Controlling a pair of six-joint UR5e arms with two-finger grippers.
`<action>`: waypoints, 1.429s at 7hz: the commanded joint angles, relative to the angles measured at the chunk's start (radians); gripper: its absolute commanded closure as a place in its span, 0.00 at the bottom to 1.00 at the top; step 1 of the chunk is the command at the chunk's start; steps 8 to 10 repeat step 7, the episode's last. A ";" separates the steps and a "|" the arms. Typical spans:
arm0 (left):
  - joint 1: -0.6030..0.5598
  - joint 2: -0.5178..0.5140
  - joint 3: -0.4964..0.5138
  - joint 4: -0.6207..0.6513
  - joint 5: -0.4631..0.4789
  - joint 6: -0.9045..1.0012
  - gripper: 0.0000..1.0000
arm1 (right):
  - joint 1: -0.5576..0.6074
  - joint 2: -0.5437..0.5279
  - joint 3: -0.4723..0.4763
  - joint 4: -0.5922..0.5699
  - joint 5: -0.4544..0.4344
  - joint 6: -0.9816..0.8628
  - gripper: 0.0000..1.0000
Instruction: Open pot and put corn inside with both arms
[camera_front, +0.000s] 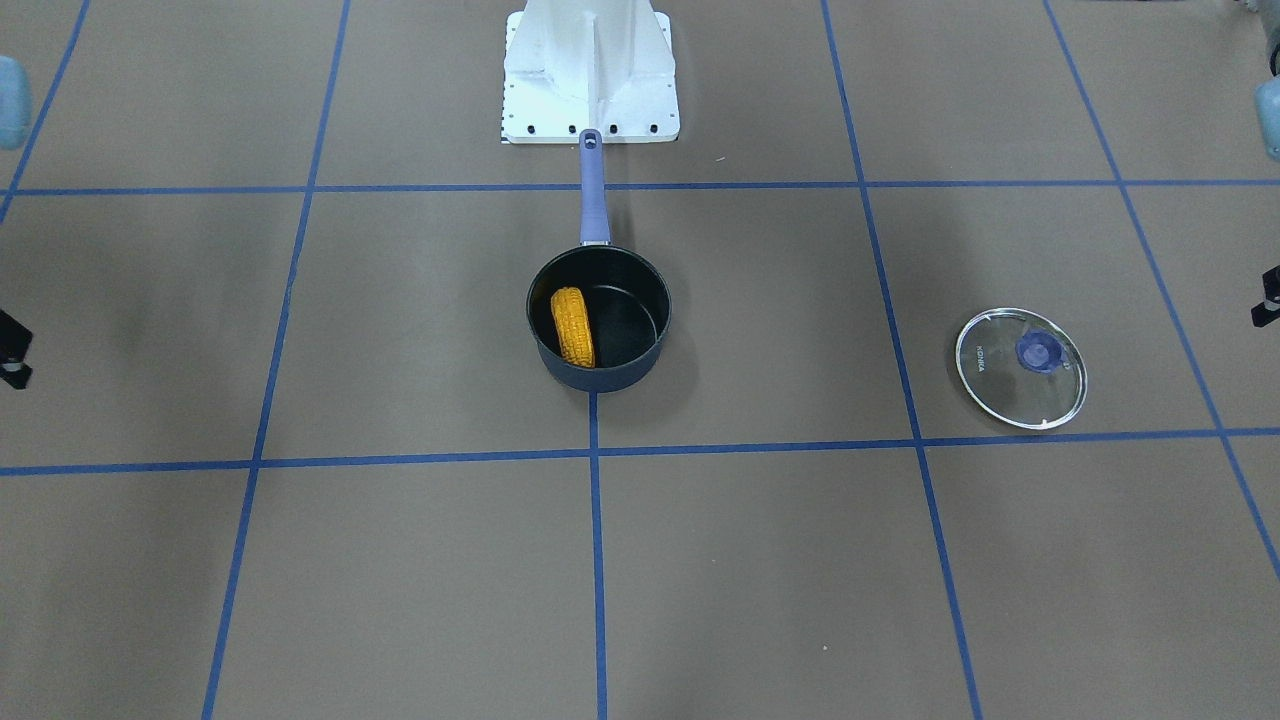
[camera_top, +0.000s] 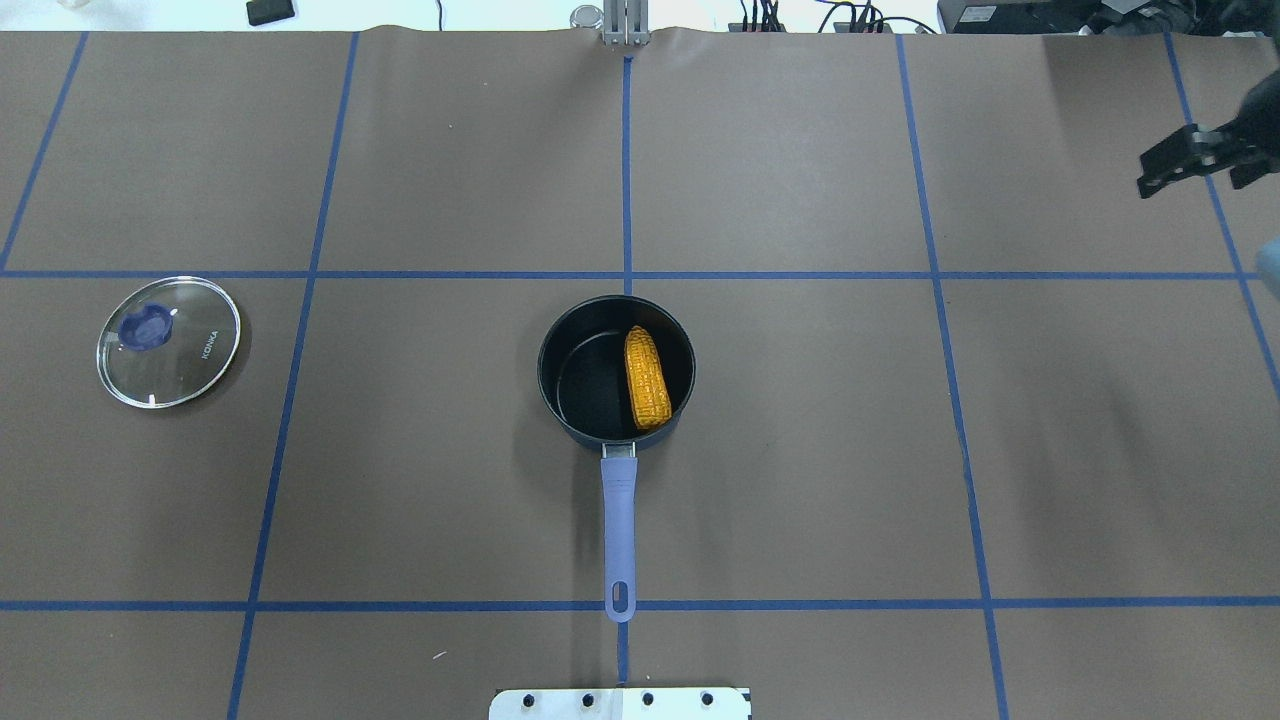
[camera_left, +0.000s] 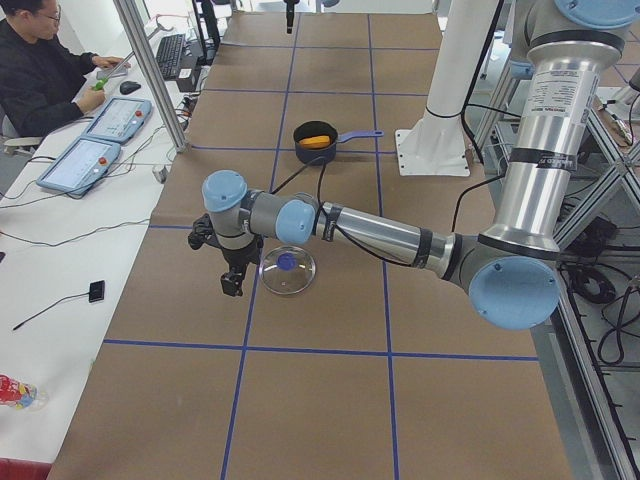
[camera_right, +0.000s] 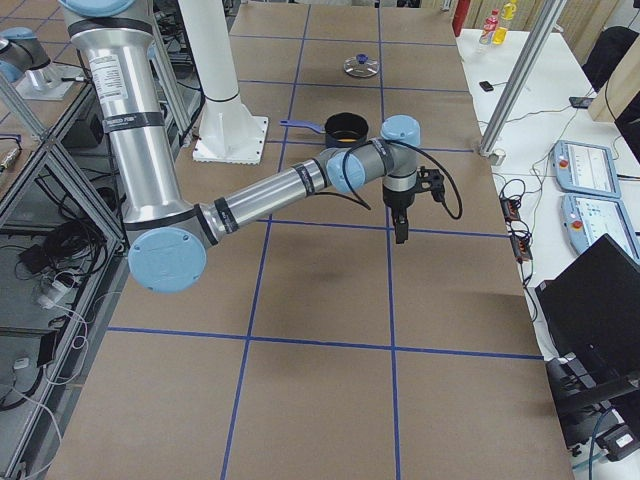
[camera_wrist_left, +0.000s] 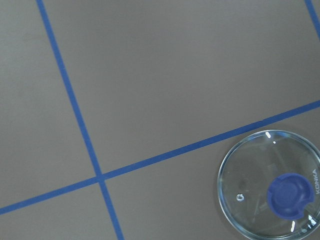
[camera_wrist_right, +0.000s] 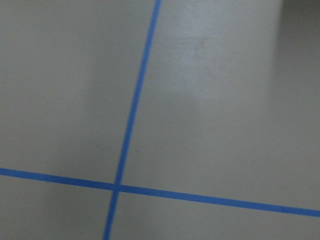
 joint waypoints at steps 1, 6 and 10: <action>-0.017 0.018 0.018 0.005 -0.002 0.003 0.02 | 0.184 -0.029 -0.038 -0.201 0.023 -0.307 0.00; -0.015 0.076 0.044 -0.015 -0.011 0.003 0.02 | 0.228 -0.133 -0.032 -0.201 0.103 -0.315 0.00; -0.015 0.076 0.042 -0.015 -0.010 0.003 0.02 | 0.228 -0.135 -0.030 -0.201 0.115 -0.315 0.00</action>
